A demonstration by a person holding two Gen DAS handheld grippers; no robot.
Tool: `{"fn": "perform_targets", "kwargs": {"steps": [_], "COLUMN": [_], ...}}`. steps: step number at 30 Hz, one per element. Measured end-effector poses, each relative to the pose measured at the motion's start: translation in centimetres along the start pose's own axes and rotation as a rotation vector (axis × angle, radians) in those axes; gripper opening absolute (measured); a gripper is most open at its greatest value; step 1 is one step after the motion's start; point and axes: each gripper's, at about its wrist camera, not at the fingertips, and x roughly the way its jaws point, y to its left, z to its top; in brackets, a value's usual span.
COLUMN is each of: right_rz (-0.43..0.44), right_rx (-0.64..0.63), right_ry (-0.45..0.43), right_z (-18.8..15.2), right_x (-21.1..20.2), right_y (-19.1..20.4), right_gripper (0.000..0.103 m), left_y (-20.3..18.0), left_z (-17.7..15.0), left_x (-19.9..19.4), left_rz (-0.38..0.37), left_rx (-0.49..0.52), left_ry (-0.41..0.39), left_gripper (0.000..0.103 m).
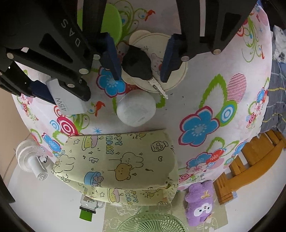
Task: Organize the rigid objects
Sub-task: 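Grasp the white square charger with the right tool, then lower the left tool and grasp the black plug on the round coaster, then lift and carry the black plug with left tool while right carries the charger into the box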
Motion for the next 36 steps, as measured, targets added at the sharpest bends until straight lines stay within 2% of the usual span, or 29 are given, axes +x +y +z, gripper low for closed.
{"fn": "perform_targets", "kwargs": {"steps": [1,13,36], "right_rz": [0.007,0.012,0.009], "right_rx": [0.005,0.013,0.035], "right_ry": [0.003,0.007,-0.076], "right_z": [0.0,-0.1,1.7], "right_x": [0.0,-0.8,-7.3], "right_y": [0.0,0.0,-0.8], "right_gripper": [0.051,0.051,0.051], "left_y": [0.0,-0.1,-1.2], "left_z": [0.0,-0.1,1.9], "left_x": [-0.1,-0.9,-7.0], "left_rz": [-0.003,-0.012,0.005], "left_rx": [-0.009,-0.023,0.002], "left_ry": [0.002,0.004,-0.079], "left_gripper": [0.033,0.033,0.033]}}
